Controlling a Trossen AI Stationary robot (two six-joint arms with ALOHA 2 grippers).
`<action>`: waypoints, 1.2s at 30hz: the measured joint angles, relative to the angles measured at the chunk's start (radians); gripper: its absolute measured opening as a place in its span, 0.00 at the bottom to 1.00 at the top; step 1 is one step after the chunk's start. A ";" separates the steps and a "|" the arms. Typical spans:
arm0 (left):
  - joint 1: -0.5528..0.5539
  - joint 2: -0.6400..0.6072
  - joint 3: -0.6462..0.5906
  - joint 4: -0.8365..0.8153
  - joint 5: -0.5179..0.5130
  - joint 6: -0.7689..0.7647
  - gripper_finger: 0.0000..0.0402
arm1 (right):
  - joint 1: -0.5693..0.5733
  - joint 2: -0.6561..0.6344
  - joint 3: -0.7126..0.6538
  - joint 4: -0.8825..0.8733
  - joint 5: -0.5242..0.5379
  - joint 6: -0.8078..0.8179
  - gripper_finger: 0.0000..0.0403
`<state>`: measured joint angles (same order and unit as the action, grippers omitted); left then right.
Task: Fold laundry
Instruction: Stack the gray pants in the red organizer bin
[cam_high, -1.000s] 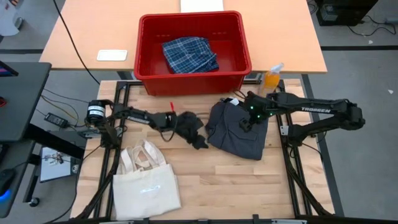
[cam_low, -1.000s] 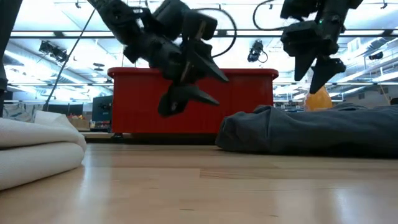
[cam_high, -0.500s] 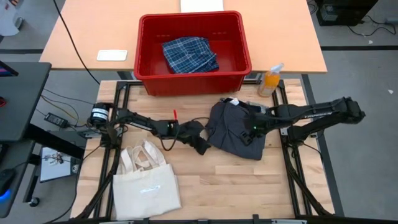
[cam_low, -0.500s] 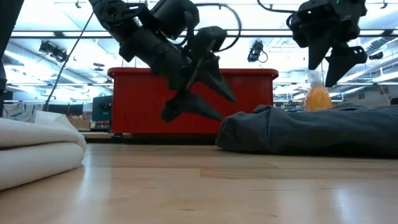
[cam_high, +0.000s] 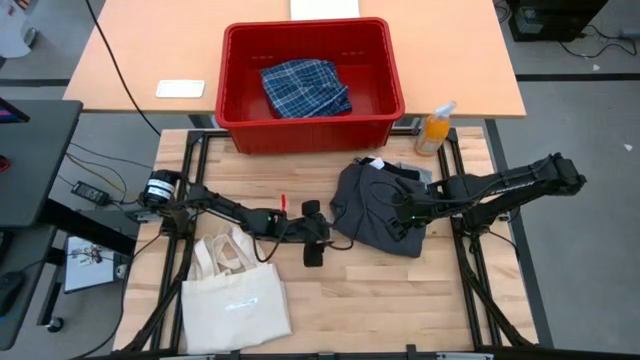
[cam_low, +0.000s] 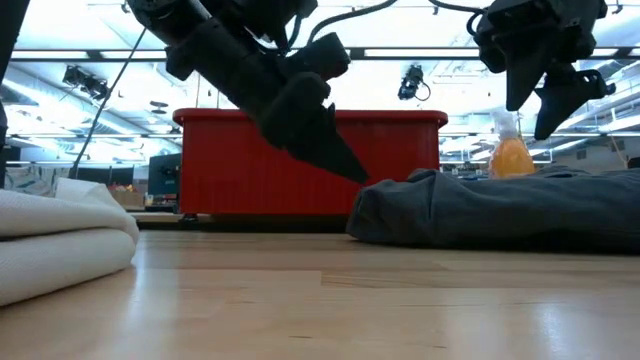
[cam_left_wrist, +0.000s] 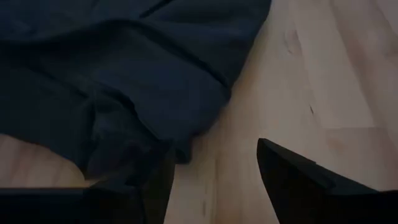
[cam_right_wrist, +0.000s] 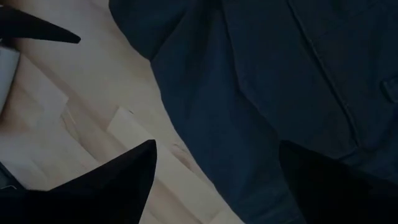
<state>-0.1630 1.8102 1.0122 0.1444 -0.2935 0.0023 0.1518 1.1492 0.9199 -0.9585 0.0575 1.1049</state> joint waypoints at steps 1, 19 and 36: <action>0.001 0.007 0.001 0.009 -0.002 0.016 0.57 | 0.000 0.000 0.000 0.000 0.003 0.000 0.86; 0.072 0.108 0.001 0.161 -0.005 0.075 0.36 | 0.026 0.000 0.000 0.139 -0.024 0.081 0.86; 0.187 -0.035 0.184 0.188 0.175 -0.308 0.01 | 0.198 -0.002 0.241 0.038 0.291 -0.280 0.70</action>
<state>0.0240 1.7756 1.1964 0.3319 -0.1183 -0.3052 0.3496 1.1471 1.1612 -0.9202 0.3484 0.8250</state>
